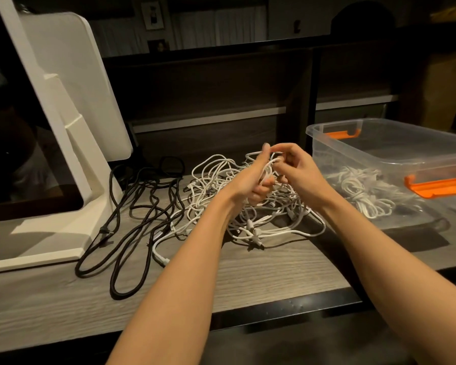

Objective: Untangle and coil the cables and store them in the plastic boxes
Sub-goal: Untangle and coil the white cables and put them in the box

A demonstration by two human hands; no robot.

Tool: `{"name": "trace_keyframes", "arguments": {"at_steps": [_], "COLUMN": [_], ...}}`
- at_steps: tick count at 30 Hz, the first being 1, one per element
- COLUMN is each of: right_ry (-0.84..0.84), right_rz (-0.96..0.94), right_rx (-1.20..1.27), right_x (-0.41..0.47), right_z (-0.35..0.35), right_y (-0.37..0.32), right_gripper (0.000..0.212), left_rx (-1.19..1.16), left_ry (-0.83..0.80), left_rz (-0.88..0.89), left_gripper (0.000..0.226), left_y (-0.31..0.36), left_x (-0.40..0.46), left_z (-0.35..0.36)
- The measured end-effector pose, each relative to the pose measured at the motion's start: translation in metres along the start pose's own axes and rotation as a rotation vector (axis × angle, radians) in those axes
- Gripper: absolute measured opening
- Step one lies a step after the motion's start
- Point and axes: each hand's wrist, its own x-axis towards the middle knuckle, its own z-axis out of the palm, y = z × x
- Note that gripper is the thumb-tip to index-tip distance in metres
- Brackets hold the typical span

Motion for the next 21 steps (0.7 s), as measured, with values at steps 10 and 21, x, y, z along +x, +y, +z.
{"name": "trace_keyframes", "arguments": {"at_steps": [10,21], "right_ry": [-0.045,0.255], "right_rz": [0.108,0.106], "right_rx": [-0.290,0.172], "right_x": [0.002,0.006], "right_z": [-0.007,-0.011], "right_y": [0.009,0.007], "right_gripper": [0.011,0.010], "left_rx": [-0.322,-1.211], "left_ry": [0.448,0.304], "left_rz": [0.052,0.155], "left_gripper": [0.048,0.049], "left_y": [-0.010,-0.005], "left_x": [0.006,0.007], "left_z": [-0.015,-0.019]}}
